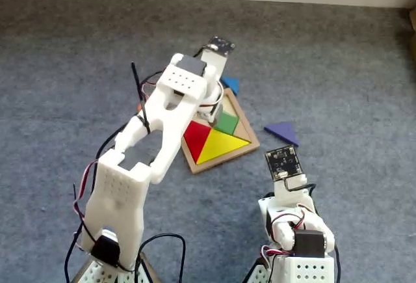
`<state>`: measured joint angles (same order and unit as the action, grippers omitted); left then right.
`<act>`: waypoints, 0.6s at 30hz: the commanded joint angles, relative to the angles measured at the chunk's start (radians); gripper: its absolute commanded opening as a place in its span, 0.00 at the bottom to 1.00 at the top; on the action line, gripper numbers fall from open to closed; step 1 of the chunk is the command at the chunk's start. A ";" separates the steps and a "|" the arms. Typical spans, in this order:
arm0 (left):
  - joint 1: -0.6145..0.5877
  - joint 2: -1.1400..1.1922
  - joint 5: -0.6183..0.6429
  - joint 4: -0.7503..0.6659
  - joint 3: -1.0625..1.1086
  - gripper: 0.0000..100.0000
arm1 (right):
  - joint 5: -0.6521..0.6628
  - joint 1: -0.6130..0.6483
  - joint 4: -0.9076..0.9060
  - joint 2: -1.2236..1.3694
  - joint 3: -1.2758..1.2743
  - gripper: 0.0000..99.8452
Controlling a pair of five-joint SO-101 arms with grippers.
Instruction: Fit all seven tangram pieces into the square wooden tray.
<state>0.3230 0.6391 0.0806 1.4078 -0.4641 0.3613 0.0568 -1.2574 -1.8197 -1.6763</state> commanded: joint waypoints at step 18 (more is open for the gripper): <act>-0.387 -0.048 -0.012 0.063 -0.045 0.27 | -0.003 -0.010 -0.004 -0.015 -0.117 0.03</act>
<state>-0.0146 0.5347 0.0284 1.5351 -0.4657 0.3613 0.0568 -1.2574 -1.8197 -1.6763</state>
